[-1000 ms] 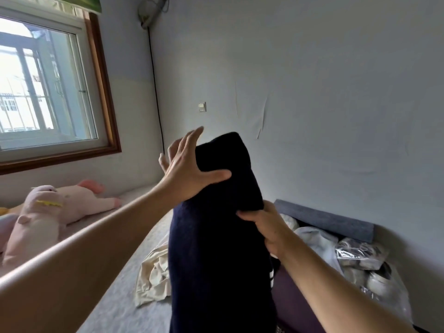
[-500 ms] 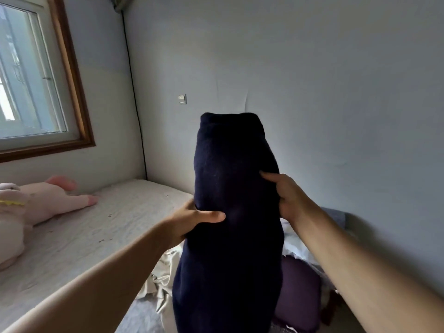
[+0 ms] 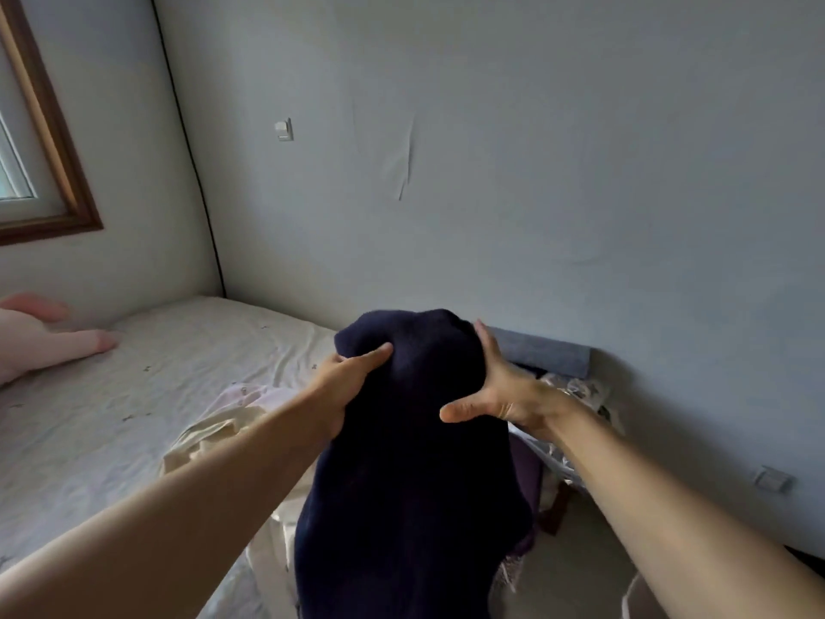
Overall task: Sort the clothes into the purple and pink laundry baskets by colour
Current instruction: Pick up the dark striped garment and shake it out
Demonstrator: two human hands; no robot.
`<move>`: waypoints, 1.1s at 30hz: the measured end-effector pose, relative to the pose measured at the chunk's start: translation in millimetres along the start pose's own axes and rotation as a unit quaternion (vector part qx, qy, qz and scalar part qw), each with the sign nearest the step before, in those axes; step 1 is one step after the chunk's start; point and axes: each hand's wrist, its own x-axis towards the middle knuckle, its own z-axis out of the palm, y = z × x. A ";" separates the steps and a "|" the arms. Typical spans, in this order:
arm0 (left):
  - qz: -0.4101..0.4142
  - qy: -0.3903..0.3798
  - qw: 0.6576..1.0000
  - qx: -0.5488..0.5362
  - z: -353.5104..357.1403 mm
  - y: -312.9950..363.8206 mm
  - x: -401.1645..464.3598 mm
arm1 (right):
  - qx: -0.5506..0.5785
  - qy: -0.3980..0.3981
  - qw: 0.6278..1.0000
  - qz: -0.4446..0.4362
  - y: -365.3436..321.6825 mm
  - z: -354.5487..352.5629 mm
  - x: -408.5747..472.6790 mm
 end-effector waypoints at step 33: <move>0.384 -0.201 0.672 0.600 148.5 -164.9 -20.5 | -0.327 0.293 0.843 0.311 158.1 -5.5 -166.8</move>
